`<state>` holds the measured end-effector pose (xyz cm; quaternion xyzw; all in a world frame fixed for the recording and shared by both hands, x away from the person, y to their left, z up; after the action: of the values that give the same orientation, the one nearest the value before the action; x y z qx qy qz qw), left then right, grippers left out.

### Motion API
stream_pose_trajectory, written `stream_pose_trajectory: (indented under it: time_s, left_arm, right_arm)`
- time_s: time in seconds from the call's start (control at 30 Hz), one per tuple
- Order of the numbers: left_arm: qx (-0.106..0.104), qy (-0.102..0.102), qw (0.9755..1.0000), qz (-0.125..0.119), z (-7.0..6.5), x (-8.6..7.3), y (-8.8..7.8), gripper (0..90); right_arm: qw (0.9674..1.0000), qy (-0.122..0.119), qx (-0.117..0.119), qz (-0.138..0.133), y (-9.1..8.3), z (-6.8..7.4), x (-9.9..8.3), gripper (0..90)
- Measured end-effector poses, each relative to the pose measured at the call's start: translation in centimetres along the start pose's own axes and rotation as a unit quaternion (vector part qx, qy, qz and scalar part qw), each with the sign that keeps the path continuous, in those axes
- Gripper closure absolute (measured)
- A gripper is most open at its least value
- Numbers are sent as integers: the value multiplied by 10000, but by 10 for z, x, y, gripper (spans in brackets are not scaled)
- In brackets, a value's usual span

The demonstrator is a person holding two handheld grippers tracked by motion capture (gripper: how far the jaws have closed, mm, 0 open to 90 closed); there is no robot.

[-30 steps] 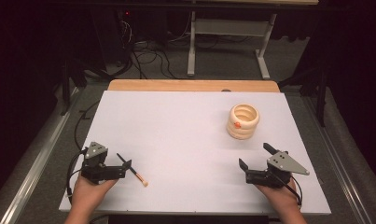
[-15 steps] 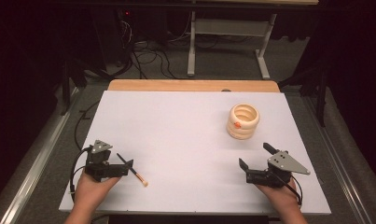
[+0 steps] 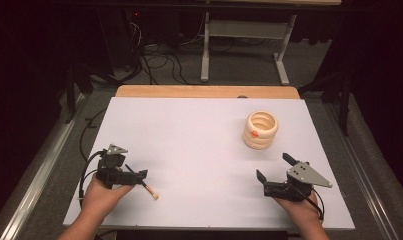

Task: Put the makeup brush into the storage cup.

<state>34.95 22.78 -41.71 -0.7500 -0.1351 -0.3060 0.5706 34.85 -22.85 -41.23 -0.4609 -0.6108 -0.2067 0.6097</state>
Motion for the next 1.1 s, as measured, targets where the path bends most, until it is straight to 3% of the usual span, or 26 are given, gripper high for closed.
stream_pose_trajectory:
  time_s: [0.37, 0.6, 0.9, 1.1]
  left_arm:
    - [-45, -212, 9987, 454, -7, 0, 8, 36]
    - [-35, -227, 9969, 749, -8, -1, 13, 37]
    - [-15, -259, 9941, 1055, -12, -3, 12, 36]
    - [-8, -297, 9904, 1353, -19, -4, 11, 35]
  right_arm:
    - [10000, -9, -42, 20, 0, 1, 1, 9]
    - [10000, 12, -5, 9, 0, 0, 0, 9]
    - [10000, 32, -3, 22, 0, 0, 0, 9]
    - [10000, 37, -29, 55, 0, 0, -1, 9]
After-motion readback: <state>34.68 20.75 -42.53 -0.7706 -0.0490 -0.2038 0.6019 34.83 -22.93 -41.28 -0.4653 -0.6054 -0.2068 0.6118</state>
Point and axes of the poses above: each handheld gripper's, and its own axes: y roughly forward along the jaws, x roughly out of its top, z roughly to its left, the point moved 4 cm from there along y, roughly forward along the jaws, and after that the axes turned 4 degrees about -y, right-handed, at the moved point
